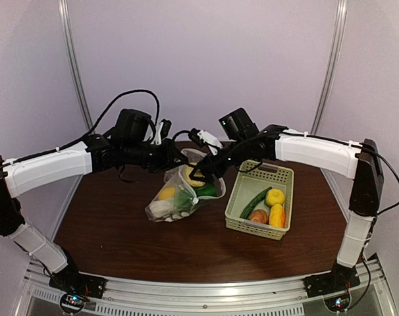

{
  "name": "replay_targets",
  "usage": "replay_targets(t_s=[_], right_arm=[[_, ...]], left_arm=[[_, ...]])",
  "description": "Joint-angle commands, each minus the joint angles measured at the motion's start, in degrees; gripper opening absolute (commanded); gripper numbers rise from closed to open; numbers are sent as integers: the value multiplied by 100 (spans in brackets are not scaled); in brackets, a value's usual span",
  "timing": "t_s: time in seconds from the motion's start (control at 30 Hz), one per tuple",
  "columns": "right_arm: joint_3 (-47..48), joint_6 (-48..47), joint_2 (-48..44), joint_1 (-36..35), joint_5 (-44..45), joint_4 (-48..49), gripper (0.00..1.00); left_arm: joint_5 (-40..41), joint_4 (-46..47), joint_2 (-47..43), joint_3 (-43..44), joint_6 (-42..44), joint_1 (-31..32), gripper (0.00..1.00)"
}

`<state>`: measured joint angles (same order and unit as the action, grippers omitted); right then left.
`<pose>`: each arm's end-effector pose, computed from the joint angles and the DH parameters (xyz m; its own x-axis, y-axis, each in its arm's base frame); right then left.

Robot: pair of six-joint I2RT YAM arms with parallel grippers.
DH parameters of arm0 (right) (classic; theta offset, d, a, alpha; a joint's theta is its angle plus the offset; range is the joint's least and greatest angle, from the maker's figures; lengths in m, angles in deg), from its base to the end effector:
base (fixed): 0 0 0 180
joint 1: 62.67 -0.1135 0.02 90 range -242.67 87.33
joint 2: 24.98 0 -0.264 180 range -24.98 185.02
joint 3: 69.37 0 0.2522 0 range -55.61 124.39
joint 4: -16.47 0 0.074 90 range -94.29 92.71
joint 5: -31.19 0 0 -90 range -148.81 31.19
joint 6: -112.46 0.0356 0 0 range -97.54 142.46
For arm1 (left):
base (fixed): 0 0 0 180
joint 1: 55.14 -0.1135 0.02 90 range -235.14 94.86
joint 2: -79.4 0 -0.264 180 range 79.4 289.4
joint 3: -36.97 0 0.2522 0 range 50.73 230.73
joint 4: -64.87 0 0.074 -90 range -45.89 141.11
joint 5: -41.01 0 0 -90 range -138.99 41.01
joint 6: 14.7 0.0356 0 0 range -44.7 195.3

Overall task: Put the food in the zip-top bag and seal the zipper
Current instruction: Place the fake fruit in the zipper food storage bag, then pick up the fake fruit from the bin.

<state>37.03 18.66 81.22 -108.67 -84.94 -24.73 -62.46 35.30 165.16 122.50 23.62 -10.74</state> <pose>0.2845 0.3172 0.2984 -0.3966 -0.4964 -0.7722 -0.9050 0.3524 0.2383 0.2421 -0.2487 0.3218 -0.8673 -0.2186 -0.4472 0.2329 0.6159 -0.7526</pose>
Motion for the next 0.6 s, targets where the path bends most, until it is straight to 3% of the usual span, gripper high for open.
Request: replay_targets(t_s=[0.0, 0.27, 0.57], right_arm=[[82, -204, -299, -49, -101, -91, 84], [-239, -542, -1031, 202, -469, -506, 86], [-913, -1173, -1964, 1627, -440, -1437, 82]], left_arm=[[89, 301, -200, -48, 16, -40, 0], [140, 318, -210, -122, 59, -46, 0], [228, 341, -261, -384, 228, -46, 0]])
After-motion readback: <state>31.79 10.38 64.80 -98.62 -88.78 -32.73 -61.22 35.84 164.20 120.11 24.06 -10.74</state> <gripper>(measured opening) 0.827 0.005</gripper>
